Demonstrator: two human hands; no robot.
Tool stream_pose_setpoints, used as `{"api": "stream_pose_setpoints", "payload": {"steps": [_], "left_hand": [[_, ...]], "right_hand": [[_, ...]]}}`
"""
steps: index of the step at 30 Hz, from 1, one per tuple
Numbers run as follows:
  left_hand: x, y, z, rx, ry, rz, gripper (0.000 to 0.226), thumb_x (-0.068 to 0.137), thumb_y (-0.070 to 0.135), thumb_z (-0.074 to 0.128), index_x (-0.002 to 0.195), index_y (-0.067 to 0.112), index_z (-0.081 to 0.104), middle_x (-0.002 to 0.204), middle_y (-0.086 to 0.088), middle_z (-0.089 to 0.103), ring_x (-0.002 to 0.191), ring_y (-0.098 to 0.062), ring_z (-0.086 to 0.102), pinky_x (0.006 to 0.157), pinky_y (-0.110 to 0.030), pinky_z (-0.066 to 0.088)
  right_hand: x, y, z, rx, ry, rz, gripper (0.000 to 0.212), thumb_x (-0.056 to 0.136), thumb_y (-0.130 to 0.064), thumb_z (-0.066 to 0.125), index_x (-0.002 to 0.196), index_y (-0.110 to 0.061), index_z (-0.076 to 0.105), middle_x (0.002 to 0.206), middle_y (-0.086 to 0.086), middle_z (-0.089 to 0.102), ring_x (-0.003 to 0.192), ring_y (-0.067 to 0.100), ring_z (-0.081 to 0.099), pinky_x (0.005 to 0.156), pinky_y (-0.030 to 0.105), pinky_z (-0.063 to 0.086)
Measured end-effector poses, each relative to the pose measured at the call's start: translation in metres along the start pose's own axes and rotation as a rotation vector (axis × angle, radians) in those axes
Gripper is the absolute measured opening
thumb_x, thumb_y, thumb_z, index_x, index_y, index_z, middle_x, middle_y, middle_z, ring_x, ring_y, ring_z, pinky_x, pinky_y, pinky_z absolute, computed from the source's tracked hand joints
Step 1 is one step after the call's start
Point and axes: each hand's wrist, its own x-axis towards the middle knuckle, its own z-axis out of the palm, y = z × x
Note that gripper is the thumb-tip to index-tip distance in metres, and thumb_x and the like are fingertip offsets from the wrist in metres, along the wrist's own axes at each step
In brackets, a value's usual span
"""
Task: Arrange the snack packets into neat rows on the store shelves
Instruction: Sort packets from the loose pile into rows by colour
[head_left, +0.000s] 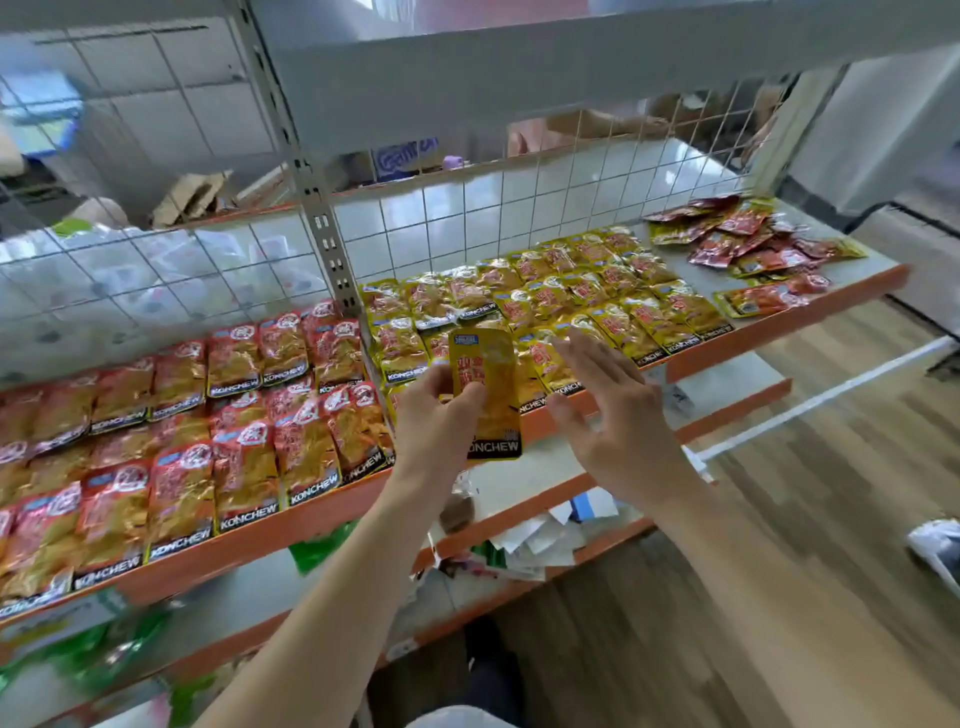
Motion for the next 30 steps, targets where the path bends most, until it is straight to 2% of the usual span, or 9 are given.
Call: {"api": "stream_pose_setpoints", "payload": {"steps": [5, 10, 15, 17, 19, 21, 25, 27, 30], "left_hand": [[0.039, 0.009, 0.028, 0.039, -0.044, 0.018, 0.017, 0.090, 0.009, 0.063, 0.095, 0.023, 0.071, 0.087, 0.003, 0.076, 0.082, -0.017, 0.073, 0.066, -0.021, 0.057], [0.073, 0.004, 0.038, 0.137, -0.034, -0.009, 0.010, 0.088, 0.016, 0.065, 0.095, 0.019, 0.071, 0.092, -0.007, 0.075, 0.090, -0.031, 0.071, 0.085, -0.050, 0.058], [0.102, 0.004, 0.053, 0.206, 0.017, -0.012, 0.009, 0.089, 0.013, 0.065, 0.097, 0.012, 0.069, 0.093, -0.013, 0.072, 0.075, -0.022, 0.064, 0.068, -0.037, 0.054], [0.111, 0.005, 0.062, 0.238, 0.047, 0.001, 0.021, 0.091, 0.014, 0.065, 0.111, 0.011, 0.064, 0.092, -0.009, 0.068, 0.072, -0.016, 0.058, 0.062, -0.026, 0.048], [0.120, 0.005, 0.070, 0.241, 0.077, 0.030, 0.050, 0.091, 0.013, 0.064, 0.138, 0.022, 0.048, 0.090, -0.001, 0.059, 0.072, -0.011, 0.054, 0.062, -0.024, 0.047], [0.130, 0.006, 0.079, 0.301, 0.101, 0.095, 0.069, 0.091, 0.011, 0.061, 0.150, 0.035, 0.034, 0.098, 0.000, 0.057, 0.076, -0.013, 0.057, 0.069, -0.031, 0.051], [0.161, 0.007, 0.101, 0.521, 0.129, 0.198, 0.050, 0.093, 0.009, 0.059, 0.143, 0.018, 0.056, 0.138, -0.009, 0.061, 0.124, -0.028, 0.058, 0.104, -0.030, 0.041], [0.173, 0.004, 0.112, 0.595, 0.154, 0.228, 0.045, 0.095, 0.011, 0.060, 0.140, 0.013, 0.058, 0.135, -0.012, 0.063, 0.126, -0.025, 0.056, 0.105, -0.025, 0.037], [0.197, -0.004, 0.126, 0.735, 0.193, 0.278, 0.044, 0.097, 0.019, 0.061, 0.141, 0.018, 0.057, 0.128, -0.012, 0.066, 0.121, -0.030, 0.058, 0.102, -0.038, 0.043]], "right_hand": [[0.042, 0.029, -0.001, -0.067, -0.035, 0.030, 0.058, 0.092, -0.045, 0.053, 0.147, -0.028, 0.047, 0.157, -0.007, 0.038, 0.146, 0.017, 0.032, 0.117, 0.053, 0.024], [0.076, 0.040, 0.002, -0.098, -0.098, 0.023, 0.059, 0.092, -0.047, 0.048, 0.148, -0.030, 0.045, 0.158, -0.008, 0.036, 0.146, 0.014, 0.031, 0.118, 0.053, 0.022], [0.099, 0.057, 0.009, -0.127, -0.147, 0.004, 0.059, 0.094, -0.045, 0.052, 0.150, -0.031, 0.040, 0.161, -0.011, 0.030, 0.148, 0.013, 0.027, 0.116, 0.048, 0.018], [0.111, 0.067, 0.012, -0.136, -0.180, -0.004, 0.058, 0.097, -0.040, 0.057, 0.151, -0.031, 0.039, 0.161, -0.009, 0.030, 0.149, 0.014, 0.025, 0.115, 0.046, 0.019], [0.125, 0.076, 0.013, -0.133, -0.196, -0.025, 0.058, 0.096, -0.038, 0.058, 0.151, -0.030, 0.039, 0.161, -0.006, 0.031, 0.149, 0.015, 0.024, 0.115, 0.047, 0.019], [0.141, 0.088, 0.014, -0.129, -0.225, -0.052, 0.058, 0.096, -0.035, 0.059, 0.150, -0.028, 0.041, 0.161, -0.004, 0.031, 0.149, 0.017, 0.024, 0.115, 0.047, 0.020], [0.171, 0.116, 0.015, -0.146, -0.292, -0.098, 0.057, 0.097, -0.035, 0.058, 0.151, -0.028, 0.040, 0.163, -0.004, 0.028, 0.150, 0.018, 0.022, 0.116, 0.043, 0.016], [0.185, 0.130, 0.015, -0.141, -0.319, -0.130, 0.058, 0.097, -0.035, 0.059, 0.151, -0.027, 0.040, 0.163, -0.004, 0.027, 0.150, 0.020, 0.022, 0.117, 0.046, 0.016], [0.208, 0.149, 0.018, -0.136, -0.348, -0.160, 0.057, 0.098, -0.035, 0.057, 0.152, -0.028, 0.039, 0.164, -0.004, 0.023, 0.151, 0.020, 0.018, 0.117, 0.049, 0.014]]}}
